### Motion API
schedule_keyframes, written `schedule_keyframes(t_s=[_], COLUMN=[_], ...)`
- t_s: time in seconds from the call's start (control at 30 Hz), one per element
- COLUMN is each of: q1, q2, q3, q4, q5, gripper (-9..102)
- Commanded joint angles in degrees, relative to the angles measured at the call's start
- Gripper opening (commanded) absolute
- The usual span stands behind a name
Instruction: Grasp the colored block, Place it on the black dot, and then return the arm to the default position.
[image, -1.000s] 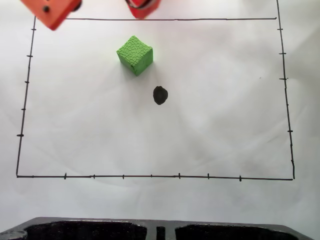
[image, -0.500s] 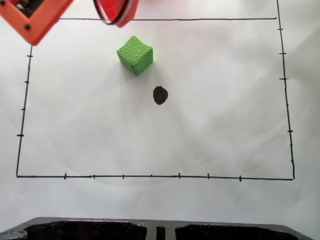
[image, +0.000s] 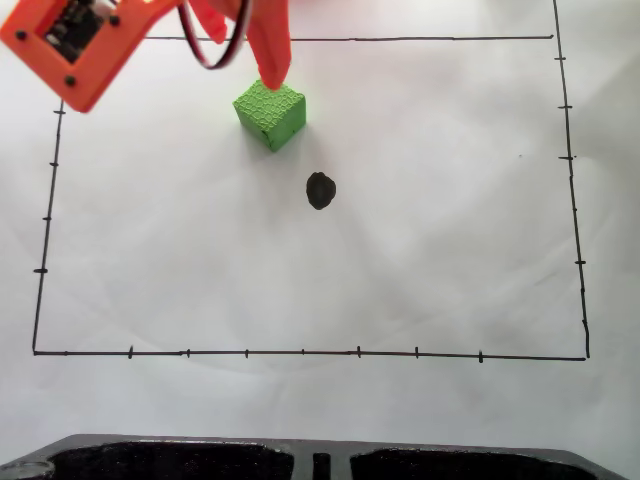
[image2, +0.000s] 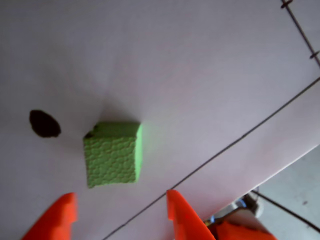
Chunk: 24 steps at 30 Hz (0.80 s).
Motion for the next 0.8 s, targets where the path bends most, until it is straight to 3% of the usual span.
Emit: schedule_keyframes(t_s=[0.0, 0.77], q1=[0.70, -3.16], q2=[-0.44, -7.91], q3=[-0.44, 6.42], q4=[-0.88, -12.74], q5=[-1.23, -2.81], gripper=[27, 34])
